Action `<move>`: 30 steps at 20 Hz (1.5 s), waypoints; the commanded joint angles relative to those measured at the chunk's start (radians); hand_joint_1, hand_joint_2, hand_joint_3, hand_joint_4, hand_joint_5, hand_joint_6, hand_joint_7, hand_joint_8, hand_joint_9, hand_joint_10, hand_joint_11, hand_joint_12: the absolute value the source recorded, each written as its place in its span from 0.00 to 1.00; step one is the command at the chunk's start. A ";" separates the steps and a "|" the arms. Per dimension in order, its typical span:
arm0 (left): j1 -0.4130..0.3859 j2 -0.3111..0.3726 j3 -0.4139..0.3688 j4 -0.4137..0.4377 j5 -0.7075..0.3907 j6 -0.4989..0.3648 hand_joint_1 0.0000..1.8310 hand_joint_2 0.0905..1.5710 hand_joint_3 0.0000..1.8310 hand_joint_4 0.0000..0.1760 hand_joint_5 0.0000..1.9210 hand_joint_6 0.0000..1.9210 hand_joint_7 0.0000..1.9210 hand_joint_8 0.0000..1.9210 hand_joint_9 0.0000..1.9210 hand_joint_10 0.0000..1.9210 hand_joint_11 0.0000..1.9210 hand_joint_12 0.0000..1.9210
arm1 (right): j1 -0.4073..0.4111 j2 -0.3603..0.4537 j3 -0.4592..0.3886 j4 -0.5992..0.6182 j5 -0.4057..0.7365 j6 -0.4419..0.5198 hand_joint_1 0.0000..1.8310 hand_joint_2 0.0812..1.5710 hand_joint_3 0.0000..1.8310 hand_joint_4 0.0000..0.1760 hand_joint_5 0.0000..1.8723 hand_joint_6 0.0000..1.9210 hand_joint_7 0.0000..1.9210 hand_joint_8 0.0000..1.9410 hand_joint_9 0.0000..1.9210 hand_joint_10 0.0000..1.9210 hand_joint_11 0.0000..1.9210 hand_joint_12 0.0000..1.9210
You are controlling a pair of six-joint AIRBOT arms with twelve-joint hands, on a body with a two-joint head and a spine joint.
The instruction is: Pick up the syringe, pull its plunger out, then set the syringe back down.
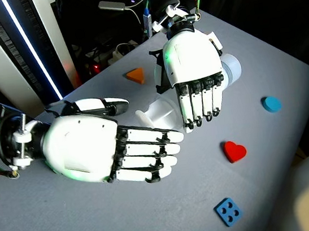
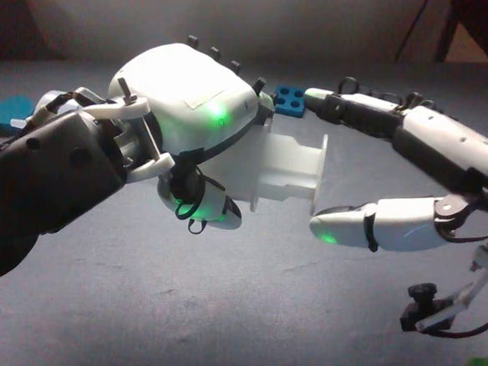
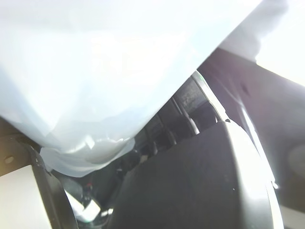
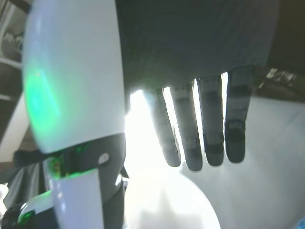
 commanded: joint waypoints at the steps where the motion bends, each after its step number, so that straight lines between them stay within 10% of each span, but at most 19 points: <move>1: -0.022 0.002 0.006 0.042 -0.086 0.015 0.76 0.68 0.00 0.00 0.48 0.44 0.54 0.48 0.49 0.65 0.53 0.59 | 0.009 -0.007 0.006 -0.028 0.112 0.009 0.56 0.53 0.00 0.00 0.11 0.00 0.13 0.00 0.12 0.00 0.00 0.31; 30: -0.070 0.009 0.008 -0.093 -0.083 0.131 0.76 0.66 0.00 0.00 0.53 0.36 0.58 0.42 0.52 0.65 0.52 0.66 | 0.022 -0.075 0.048 -0.046 0.167 -0.023 0.55 0.53 0.00 0.00 0.13 0.00 0.15 0.00 0.13 0.00 0.00 0.33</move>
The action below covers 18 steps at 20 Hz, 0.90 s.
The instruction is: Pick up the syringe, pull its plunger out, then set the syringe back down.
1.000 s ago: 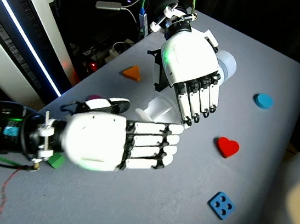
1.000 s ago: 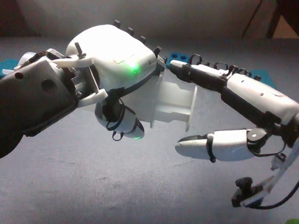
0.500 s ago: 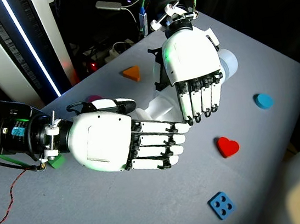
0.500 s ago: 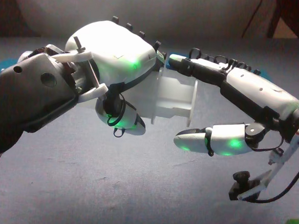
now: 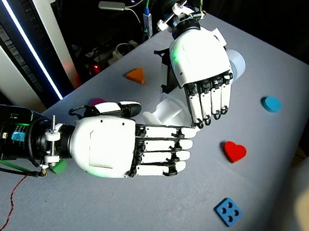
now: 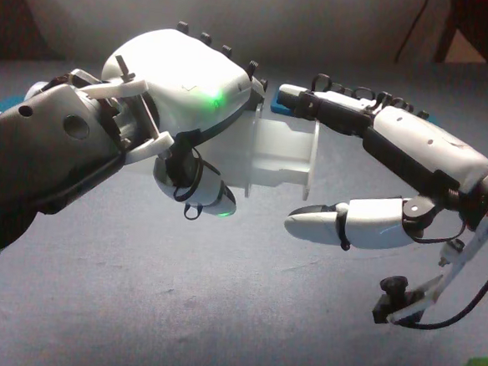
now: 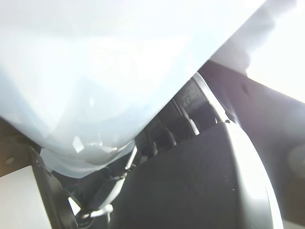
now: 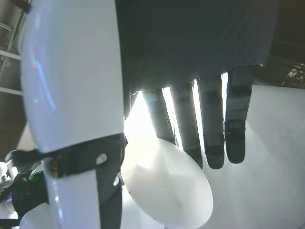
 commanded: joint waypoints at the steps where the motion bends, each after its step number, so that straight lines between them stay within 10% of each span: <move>1: -0.023 0.008 0.001 0.052 -0.089 0.006 0.76 0.66 0.00 0.00 0.53 0.34 0.59 0.41 0.53 0.64 0.52 0.65 | 0.016 0.003 -0.001 -0.024 0.117 0.011 0.55 0.53 0.00 0.00 0.13 0.00 0.15 0.00 0.13 0.00 0.00 0.30; 13: -0.024 0.010 -0.004 0.052 -0.092 0.006 0.76 0.66 0.00 0.00 0.53 0.35 0.58 0.43 0.52 0.64 0.50 0.66 | 0.025 0.003 0.000 -0.024 0.128 0.013 0.57 0.57 0.00 0.00 0.20 0.00 0.25 0.00 0.21 0.00 0.01 0.45; 18: -0.028 0.010 -0.006 0.052 -0.095 0.006 0.76 0.67 0.00 0.00 0.51 0.38 0.57 0.44 0.52 0.65 0.52 0.63 | 0.025 0.003 0.000 -0.024 0.132 0.016 0.60 0.60 0.00 0.00 0.31 0.00 0.40 0.00 0.37 0.01 0.18 0.47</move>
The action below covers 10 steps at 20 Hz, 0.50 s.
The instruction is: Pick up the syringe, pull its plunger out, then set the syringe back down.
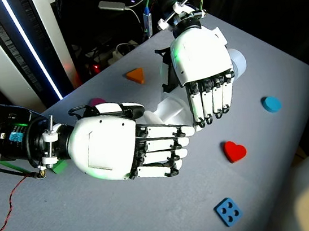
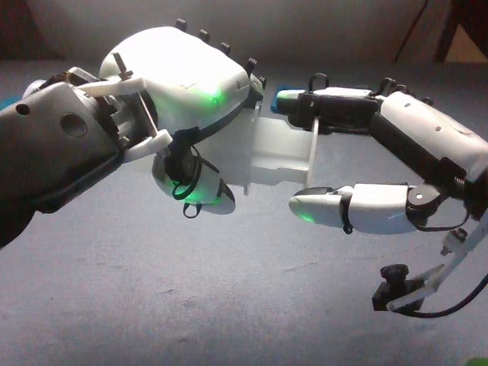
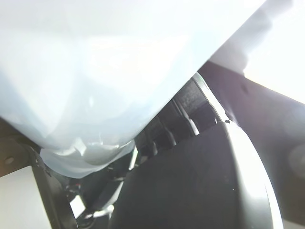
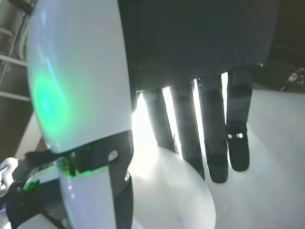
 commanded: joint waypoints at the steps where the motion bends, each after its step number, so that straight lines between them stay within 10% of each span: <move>1: -0.025 0.005 -0.001 0.053 -0.092 0.005 0.76 0.67 0.00 0.00 0.51 0.38 0.57 0.44 0.52 0.65 0.52 0.62 | 0.015 -0.001 0.000 -0.032 0.109 0.014 0.61 0.60 0.00 0.00 0.32 0.01 0.41 0.01 0.39 0.01 0.20 0.48; 6: -0.025 0.007 -0.003 0.053 -0.092 0.005 0.75 0.69 0.00 0.00 0.47 0.45 0.52 0.52 0.47 0.69 0.48 0.62 | 0.015 0.000 0.000 -0.032 0.114 0.014 0.66 0.61 0.00 0.00 0.49 0.01 0.52 0.01 0.55 0.03 0.40 0.50; 7: -0.025 0.008 -0.003 0.053 -0.092 0.005 0.75 0.70 0.00 0.00 0.46 0.46 0.52 0.53 0.46 0.69 0.48 0.63 | 0.014 0.000 0.000 -0.032 0.117 0.014 0.69 0.63 0.00 0.00 0.54 0.34 0.73 0.02 0.59 0.04 0.44 0.51; 10: -0.025 0.009 -0.004 0.053 -0.092 0.005 0.75 0.70 0.00 0.00 0.47 0.45 0.53 0.52 0.45 0.70 0.47 0.66 | 0.011 0.001 0.000 -0.032 0.131 0.012 0.70 0.64 0.00 0.00 0.57 0.36 0.68 0.30 0.71 0.06 0.53 0.53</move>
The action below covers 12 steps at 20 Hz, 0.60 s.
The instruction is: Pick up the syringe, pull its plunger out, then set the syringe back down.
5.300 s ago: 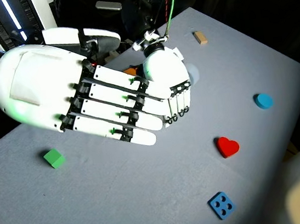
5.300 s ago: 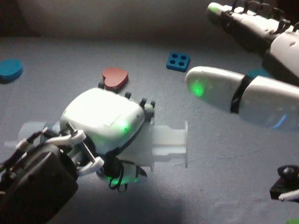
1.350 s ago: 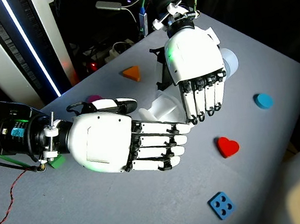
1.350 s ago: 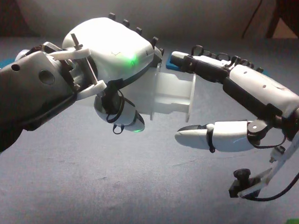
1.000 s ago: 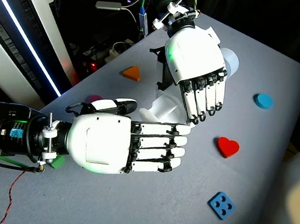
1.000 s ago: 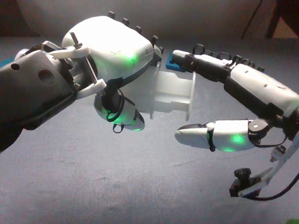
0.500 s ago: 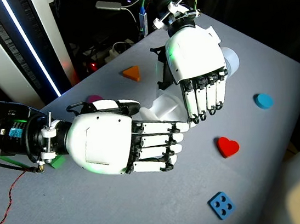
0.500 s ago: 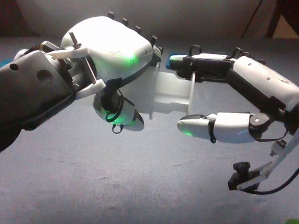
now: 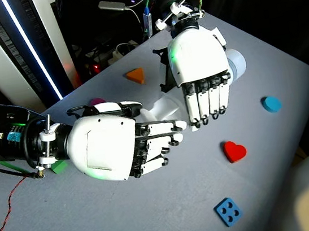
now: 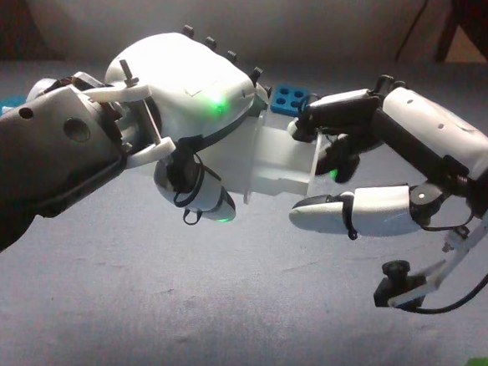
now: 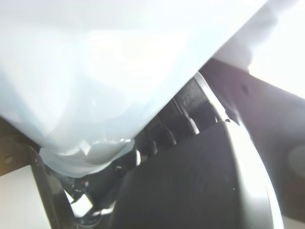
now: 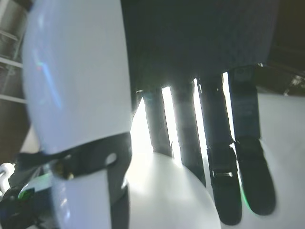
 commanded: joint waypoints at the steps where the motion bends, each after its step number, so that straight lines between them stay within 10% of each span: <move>1: -0.024 0.010 -0.001 0.044 -0.116 -0.009 0.75 0.70 0.00 0.00 0.46 0.46 0.53 0.52 0.45 0.70 0.46 0.66 | 0.008 -0.001 -0.002 -0.016 0.114 0.014 0.71 0.64 0.00 0.00 0.57 0.36 0.67 0.34 0.71 0.07 0.52 0.56; 2: -0.025 0.011 -0.001 0.044 -0.116 -0.009 0.75 0.70 0.00 0.00 0.46 0.46 0.52 0.53 0.45 0.70 0.47 0.66 | 0.006 -0.001 -0.003 -0.016 0.117 0.010 0.75 0.66 0.00 0.00 0.53 0.38 0.62 0.36 0.56 0.49 0.51 0.59; 3: -0.025 0.012 -0.001 0.044 -0.116 -0.009 0.75 0.70 0.00 0.00 0.46 0.46 0.52 0.53 0.45 0.70 0.47 0.66 | 0.005 0.000 -0.003 -0.016 0.119 0.008 0.76 0.67 0.00 0.00 0.50 0.41 0.59 0.40 0.52 0.60 0.51 0.61; 6: -0.029 0.013 0.002 0.044 -0.116 -0.009 0.75 0.69 0.00 0.00 0.47 0.45 0.53 0.52 0.46 0.69 0.48 0.65 | 0.004 0.004 -0.005 -0.016 0.129 -0.006 0.70 0.65 0.00 0.00 0.55 0.39 0.63 0.40 0.60 0.36 0.52 0.59; 9: -0.032 0.015 0.003 0.044 -0.115 -0.009 0.75 0.69 0.00 0.00 0.47 0.45 0.52 0.52 0.46 0.69 0.49 0.65 | 0.001 0.014 -0.006 -0.016 0.143 -0.018 0.70 0.65 0.00 0.00 0.54 0.40 0.63 0.40 0.61 0.35 0.52 0.59; 10: -0.033 0.016 0.003 0.044 -0.115 -0.009 0.75 0.69 0.00 0.00 0.48 0.44 0.52 0.52 0.46 0.69 0.49 0.66 | -0.001 0.020 -0.008 -0.016 0.148 -0.020 0.75 0.65 0.00 0.00 0.55 0.35 0.63 0.34 0.57 0.53 0.52 0.59; 12: -0.036 0.016 0.003 0.044 -0.115 -0.009 0.75 0.69 0.00 0.00 0.48 0.43 0.52 0.52 0.46 0.69 0.48 0.67 | -0.006 0.035 -0.012 -0.016 0.155 -0.020 0.70 0.65 0.00 0.00 0.54 0.39 0.63 0.40 0.59 0.38 0.52 0.59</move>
